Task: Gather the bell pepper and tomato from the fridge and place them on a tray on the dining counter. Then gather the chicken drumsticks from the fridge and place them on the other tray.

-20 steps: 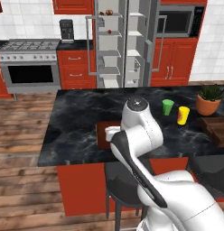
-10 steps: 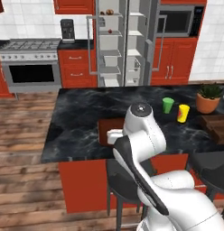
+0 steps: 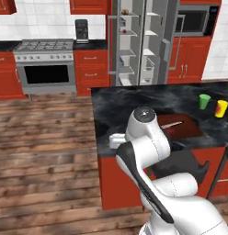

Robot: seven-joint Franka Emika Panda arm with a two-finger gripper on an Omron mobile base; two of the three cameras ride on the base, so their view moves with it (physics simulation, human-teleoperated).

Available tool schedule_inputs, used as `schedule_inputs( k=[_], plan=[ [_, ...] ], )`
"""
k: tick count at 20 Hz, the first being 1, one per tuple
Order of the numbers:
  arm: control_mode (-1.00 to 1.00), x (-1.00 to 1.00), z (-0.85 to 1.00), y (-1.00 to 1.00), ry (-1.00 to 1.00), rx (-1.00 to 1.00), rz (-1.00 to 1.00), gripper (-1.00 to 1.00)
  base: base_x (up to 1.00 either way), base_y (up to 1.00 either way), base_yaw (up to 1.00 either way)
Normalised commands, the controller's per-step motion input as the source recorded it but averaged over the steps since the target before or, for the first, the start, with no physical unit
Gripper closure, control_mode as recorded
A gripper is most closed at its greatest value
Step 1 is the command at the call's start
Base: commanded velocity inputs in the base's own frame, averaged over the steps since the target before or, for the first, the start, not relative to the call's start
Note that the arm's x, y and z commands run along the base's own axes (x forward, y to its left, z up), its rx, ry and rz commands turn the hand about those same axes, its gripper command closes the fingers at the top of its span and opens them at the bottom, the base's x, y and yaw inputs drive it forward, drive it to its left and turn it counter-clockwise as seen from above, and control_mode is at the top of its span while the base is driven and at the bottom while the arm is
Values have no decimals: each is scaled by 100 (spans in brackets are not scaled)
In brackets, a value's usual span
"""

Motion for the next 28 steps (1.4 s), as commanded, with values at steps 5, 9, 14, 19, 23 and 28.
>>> schedule_inputs(
  k=[5, 9, 14, 19, 23, 28],
  plan=[
    [100, 0, 0, 0, 0, 0, 0, -100, 36, 100, -29],
    [100, 0, 0, 0, 0, 0, 0, -100, 42, 100, -36],
    [100, 0, 0, 0, 0, 0, 0, -100, 46, 97, -41],
    [100, 0, 0, 0, 0, 0, 0, -100, 48, 92, -43],
    [100, 0, 0, 0, 0, 0, 0, -100, 50, 88, -45],
    [100, 0, 0, 0, 0, 0, 0, -100, 54, 82, -47]
  ],
)
